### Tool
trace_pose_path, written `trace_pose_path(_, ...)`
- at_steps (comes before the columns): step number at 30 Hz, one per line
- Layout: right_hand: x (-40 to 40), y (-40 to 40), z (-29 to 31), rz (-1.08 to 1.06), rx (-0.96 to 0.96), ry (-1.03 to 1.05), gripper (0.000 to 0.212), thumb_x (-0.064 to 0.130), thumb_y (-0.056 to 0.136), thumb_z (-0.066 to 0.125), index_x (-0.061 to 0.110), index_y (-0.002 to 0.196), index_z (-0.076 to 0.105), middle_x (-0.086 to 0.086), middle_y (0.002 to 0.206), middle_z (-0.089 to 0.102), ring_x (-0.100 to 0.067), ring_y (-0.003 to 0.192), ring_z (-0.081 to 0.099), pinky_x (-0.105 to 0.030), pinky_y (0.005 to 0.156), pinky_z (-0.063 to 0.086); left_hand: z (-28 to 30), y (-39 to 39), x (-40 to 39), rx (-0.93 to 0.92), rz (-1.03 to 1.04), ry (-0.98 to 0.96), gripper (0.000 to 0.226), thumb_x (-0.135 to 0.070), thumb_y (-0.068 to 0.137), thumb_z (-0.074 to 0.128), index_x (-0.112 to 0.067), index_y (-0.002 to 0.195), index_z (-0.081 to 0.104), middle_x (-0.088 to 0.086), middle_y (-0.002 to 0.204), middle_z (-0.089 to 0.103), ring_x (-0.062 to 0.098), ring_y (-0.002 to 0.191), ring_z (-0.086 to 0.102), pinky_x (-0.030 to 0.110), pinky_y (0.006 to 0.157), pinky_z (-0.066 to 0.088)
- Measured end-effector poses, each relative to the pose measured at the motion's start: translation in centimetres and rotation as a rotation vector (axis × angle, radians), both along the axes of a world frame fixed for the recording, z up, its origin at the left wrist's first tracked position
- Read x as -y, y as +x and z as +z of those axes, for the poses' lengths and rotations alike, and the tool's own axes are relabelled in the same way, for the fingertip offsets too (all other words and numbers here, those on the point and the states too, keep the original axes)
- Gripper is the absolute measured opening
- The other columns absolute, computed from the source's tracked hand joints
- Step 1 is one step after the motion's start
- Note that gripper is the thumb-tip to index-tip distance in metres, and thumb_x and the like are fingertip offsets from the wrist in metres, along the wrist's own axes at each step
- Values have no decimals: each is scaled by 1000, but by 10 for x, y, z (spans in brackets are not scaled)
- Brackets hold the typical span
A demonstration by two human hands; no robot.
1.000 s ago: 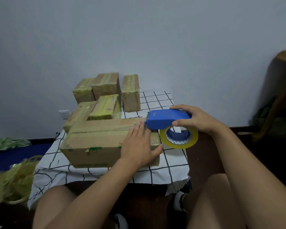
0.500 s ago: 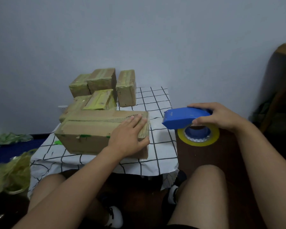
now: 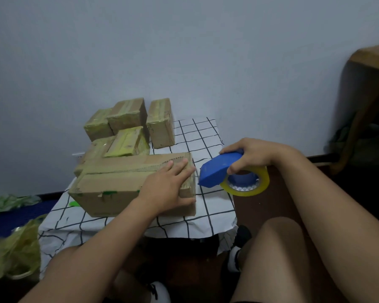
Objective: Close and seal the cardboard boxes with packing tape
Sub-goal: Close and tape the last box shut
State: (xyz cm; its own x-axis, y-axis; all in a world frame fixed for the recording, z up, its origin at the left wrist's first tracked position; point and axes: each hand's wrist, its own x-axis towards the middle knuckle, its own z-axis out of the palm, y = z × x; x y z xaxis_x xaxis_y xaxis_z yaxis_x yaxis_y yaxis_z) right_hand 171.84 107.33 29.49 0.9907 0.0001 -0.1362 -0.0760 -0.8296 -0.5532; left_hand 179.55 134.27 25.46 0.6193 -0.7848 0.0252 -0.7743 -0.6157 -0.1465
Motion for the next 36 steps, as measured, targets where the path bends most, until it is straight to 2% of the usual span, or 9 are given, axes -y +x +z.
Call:
trace_pose_path(3, -7, 13, 2, 23, -26, -41, 59, 40, 80, 77, 33, 136, 57, 8, 121, 59, -11, 99, 58, -26, 84, 45, 7, 5, 1, 36, -73, 107, 103, -80, 74, 55, -38, 155, 6, -24, 160, -13, 27, 148, 16, 43, 100, 46)
trace_pose_path(5, -11, 21, 3, 41, -36, -57, 60, 41, 78, 77, 33, 135, 58, 8, 120, 60, -10, 96, 58, -25, 82, 45, 8, 8, 2, 40, -94, 164, 107, -80, 73, 55, -34, 155, 3, -24, 161, -9, 30, 146, 19, 42, 98, 46)
trace_pose_path(10, -31, 36, 31, 74, -42, -218, 60, 44, 74, 78, 32, 131, 62, 9, 116, 60, -14, 100, 58, -28, 82, 47, 6, 12, 7, 93, -129, 201, 95, -79, 76, 54, -31, 150, 20, -19, 160, 10, 35, 133, 33, 40, 86, 52)
trace_pose_path(16, -67, 55, 29, 84, -181, -386, 71, 45, 66, 83, 29, 132, 61, 8, 116, 58, -17, 101, 55, -32, 84, 48, 10, 11, 7, 116, -157, 235, 82, -77, 78, 54, -34, 143, 29, -12, 157, 18, 36, 129, 36, 39, 82, 50)
trace_pose_path(19, -64, 52, 16, 6, -144, -350, 73, 45, 66, 82, 28, 134, 60, 4, 128, 61, -19, 104, 56, -36, 88, 52, 14, 11, 10, 102, -184, 243, 74, -72, 79, 57, -32, 138, 35, -10, 156, 21, 34, 130, 34, 41, 88, 50)
trace_pose_path(23, -42, 33, 15, -197, 0, -267, 76, 46, 68, 77, 29, 138, 54, 0, 133, 57, -21, 107, 56, -37, 89, 51, 11, 19, 14, 83, -308, 224, 70, -70, 79, 58, -27, 133, 44, -10, 153, 33, 31, 145, 17, 47, 113, 28)
trace_pose_path(29, -36, 10, -8, -323, 75, -157, 74, 48, 74, 72, 30, 142, 51, -1, 135, 57, -20, 110, 56, -36, 91, 53, 21, 20, 28, 90, -334, 317, 56, -65, 79, 57, -26, 119, 58, -9, 117, 52, 29, 122, 35, 43, 92, 46)
trace_pose_path(33, -48, 6, -22, -403, 126, -94, 70, 47, 76, 72, 28, 141, 51, -1, 132, 58, -22, 109, 57, -40, 91, 54, 22, 18, 30, 74, -325, 332, 53, -62, 80, 57, -25, 118, 62, -11, 124, 55, 29, 121, 34, 41, 90, 46)
trace_pose_path(36, -56, 8, -30, -505, 212, -60, 68, 48, 76, 71, 26, 138, 53, -2, 123, 61, -22, 102, 58, -40, 86, 56, 21, 13, 28, 96, -311, 315, 52, -61, 80, 60, -21, 112, 65, -8, 114, 58, 29, 122, 34, 41, 88, 45)
